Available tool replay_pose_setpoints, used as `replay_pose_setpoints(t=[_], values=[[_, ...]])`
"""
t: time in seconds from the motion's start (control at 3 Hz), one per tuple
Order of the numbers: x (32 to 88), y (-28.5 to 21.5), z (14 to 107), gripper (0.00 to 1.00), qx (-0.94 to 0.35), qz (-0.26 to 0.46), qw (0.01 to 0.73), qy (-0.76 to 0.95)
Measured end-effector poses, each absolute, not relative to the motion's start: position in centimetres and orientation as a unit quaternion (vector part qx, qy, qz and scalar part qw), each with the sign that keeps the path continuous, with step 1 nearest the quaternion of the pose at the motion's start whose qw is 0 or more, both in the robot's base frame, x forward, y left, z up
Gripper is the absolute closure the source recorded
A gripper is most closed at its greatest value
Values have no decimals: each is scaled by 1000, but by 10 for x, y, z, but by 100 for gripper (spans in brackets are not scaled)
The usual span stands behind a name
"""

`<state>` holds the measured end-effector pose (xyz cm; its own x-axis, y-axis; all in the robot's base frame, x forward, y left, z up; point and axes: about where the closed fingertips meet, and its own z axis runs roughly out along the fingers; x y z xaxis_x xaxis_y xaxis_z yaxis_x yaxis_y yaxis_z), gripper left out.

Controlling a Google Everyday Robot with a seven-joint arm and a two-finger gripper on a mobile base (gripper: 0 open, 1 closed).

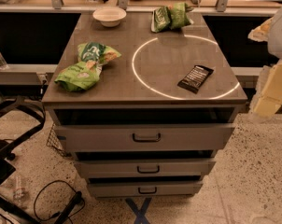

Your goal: Pick green rice chip bag

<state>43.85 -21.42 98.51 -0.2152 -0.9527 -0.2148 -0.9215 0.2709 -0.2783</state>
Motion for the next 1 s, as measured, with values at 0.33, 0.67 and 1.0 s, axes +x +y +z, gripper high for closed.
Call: replay_pose_setpoints(t=[0.33, 0.67, 1.0], values=[[438, -214, 985, 0, -602, -45, 173, 778], [451, -208, 983, 0, -577, -20, 191, 794], [473, -196, 976, 0, -520, 30, 222, 824]])
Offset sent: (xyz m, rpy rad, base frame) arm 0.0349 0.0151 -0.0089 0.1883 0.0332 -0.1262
